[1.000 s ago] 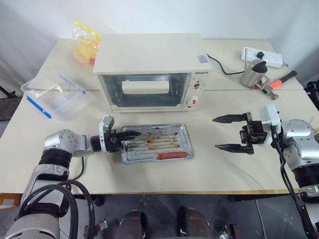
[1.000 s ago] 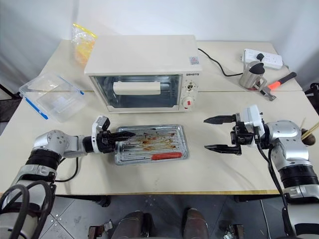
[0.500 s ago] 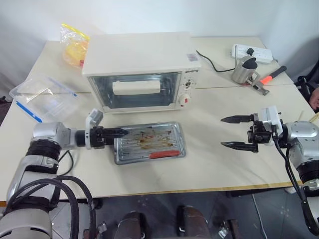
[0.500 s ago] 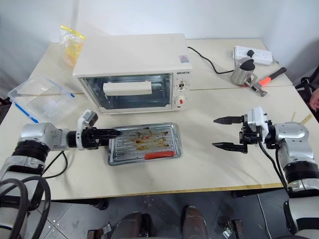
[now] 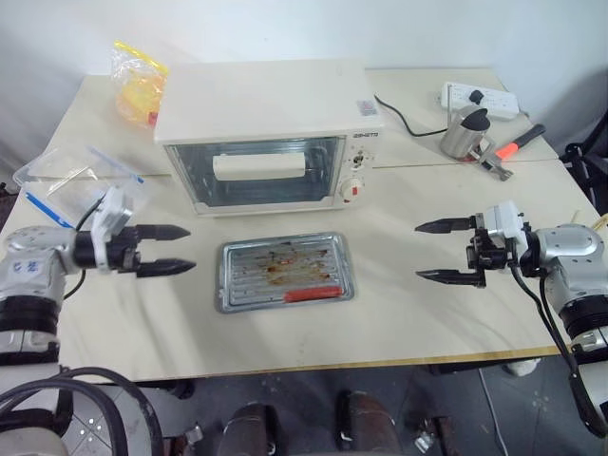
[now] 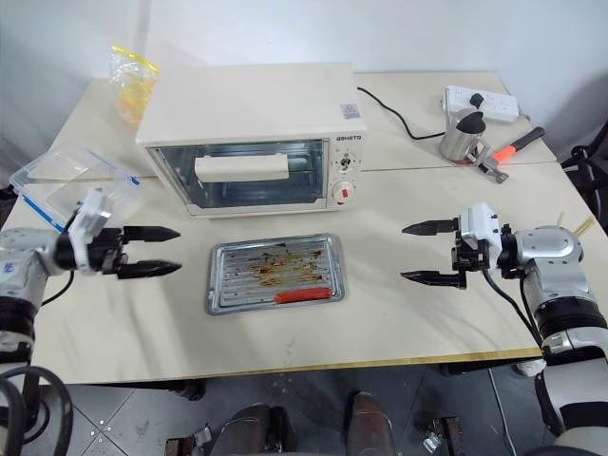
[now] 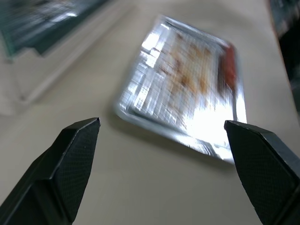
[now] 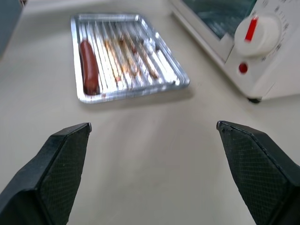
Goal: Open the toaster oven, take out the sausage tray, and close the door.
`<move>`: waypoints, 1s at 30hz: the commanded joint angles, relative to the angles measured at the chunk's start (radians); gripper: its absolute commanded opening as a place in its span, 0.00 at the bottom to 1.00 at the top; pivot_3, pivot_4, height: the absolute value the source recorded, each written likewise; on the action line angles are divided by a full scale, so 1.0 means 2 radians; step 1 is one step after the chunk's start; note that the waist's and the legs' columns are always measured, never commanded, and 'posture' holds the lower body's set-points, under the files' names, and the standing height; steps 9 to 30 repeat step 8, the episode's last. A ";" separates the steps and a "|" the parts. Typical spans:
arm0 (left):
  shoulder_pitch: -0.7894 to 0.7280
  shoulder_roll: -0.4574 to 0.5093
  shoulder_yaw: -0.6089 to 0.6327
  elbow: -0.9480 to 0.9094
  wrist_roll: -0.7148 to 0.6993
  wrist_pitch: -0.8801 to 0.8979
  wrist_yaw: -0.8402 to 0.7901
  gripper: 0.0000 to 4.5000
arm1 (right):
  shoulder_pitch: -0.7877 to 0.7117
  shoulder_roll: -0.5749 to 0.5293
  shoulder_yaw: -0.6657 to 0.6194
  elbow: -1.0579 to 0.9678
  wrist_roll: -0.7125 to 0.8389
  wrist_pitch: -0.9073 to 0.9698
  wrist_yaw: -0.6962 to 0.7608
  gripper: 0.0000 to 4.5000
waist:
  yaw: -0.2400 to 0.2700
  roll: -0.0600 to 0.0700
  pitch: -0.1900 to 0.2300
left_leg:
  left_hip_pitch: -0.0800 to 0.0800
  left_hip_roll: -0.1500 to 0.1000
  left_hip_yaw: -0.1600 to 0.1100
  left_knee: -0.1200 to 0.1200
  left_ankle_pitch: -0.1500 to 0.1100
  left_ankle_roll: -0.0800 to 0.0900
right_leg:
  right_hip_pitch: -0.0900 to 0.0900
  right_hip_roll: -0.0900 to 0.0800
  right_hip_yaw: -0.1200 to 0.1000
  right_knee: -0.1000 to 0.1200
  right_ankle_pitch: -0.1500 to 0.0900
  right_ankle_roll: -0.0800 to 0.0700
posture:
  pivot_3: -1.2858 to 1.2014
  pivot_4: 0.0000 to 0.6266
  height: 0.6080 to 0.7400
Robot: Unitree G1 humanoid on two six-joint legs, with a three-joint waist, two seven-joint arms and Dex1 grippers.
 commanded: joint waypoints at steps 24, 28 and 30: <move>0.087 0.063 0.069 0.073 0.028 -0.206 0.003 1.00 | -0.047 0.011 -0.005 0.103 -0.028 -0.093 0.027 1.00 | -0.001 0.000 0.000 | 0.000 0.000 0.001 0.000 0.000 0.000 | 0.000 0.000 0.000 0.000 0.000 0.000 | 0.52 0.24 1.00; 0.087 0.063 0.069 0.073 0.028 -0.206 0.003 1.00 | -0.047 0.011 -0.005 0.103 -0.028 -0.093 0.027 1.00 | -0.001 0.000 0.000 | 0.000 0.000 0.001 0.000 0.000 0.000 | 0.000 0.000 0.000 0.000 0.000 0.000 | 0.52 0.24 1.00; 0.087 0.063 0.069 0.073 0.028 -0.206 0.003 1.00 | -0.047 0.011 -0.005 0.103 -0.028 -0.093 0.027 1.00 | -0.001 0.000 0.000 | 0.000 0.000 0.001 0.000 0.000 0.000 | 0.000 0.000 0.000 0.000 0.000 0.000 | 0.52 0.24 1.00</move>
